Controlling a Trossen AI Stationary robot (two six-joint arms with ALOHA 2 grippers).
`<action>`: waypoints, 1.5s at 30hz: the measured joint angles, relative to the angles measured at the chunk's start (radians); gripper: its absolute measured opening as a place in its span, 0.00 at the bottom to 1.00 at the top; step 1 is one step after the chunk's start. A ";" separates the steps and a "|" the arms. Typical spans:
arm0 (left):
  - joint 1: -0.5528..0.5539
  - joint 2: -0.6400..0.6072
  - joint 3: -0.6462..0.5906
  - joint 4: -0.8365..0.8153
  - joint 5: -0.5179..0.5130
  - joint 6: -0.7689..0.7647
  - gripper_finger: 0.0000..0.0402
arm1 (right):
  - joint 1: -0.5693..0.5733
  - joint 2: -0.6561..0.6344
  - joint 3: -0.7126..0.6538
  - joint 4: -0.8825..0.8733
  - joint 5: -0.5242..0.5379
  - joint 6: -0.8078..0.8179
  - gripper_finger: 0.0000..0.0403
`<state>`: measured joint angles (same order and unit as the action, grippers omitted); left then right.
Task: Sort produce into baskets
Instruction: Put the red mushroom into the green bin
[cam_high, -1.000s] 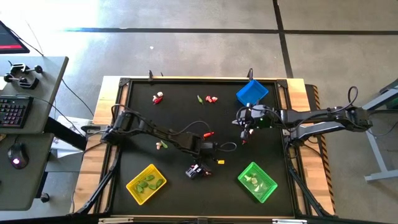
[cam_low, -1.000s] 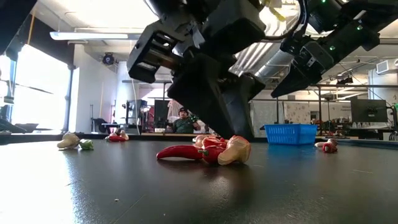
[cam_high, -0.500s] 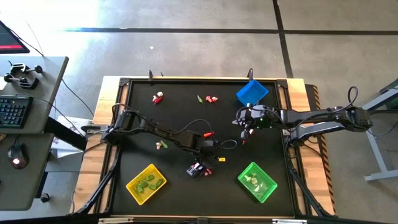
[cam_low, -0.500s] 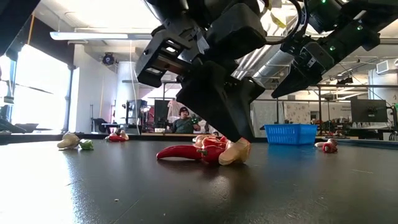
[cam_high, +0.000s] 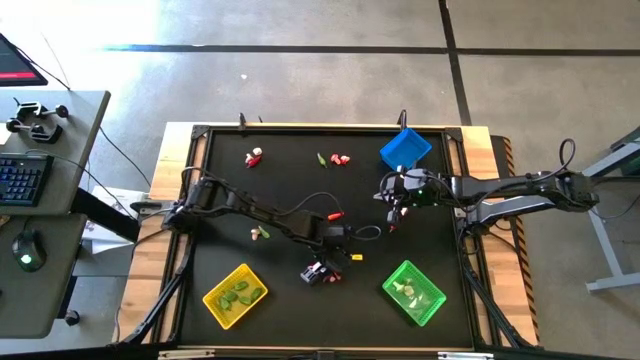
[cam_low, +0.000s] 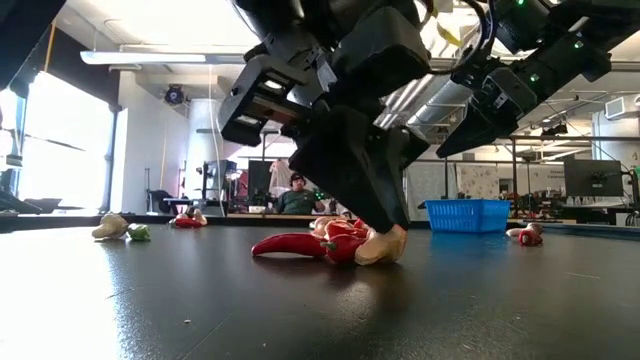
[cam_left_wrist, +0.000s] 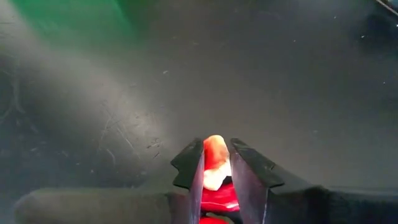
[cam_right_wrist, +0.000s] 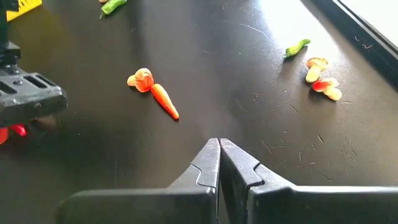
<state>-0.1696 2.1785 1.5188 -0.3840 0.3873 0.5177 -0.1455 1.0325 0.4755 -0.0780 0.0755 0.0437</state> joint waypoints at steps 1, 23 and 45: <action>0.000 0.003 0.000 0.003 0.010 0.000 0.14 | 0.000 0.000 0.000 0.000 0.003 0.000 0.00; 0.045 0.016 0.135 0.082 -0.026 -0.077 0.00 | 0.000 0.000 0.000 -0.001 0.012 -0.018 0.00; -0.022 0.161 0.296 0.459 0.023 -0.363 0.00 | -0.007 0.000 0.000 -0.003 -0.082 -0.023 0.00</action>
<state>-0.1917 2.3394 1.8149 0.0751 0.4106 0.1546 -0.1528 1.0328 0.4754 -0.0807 -0.0063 0.0202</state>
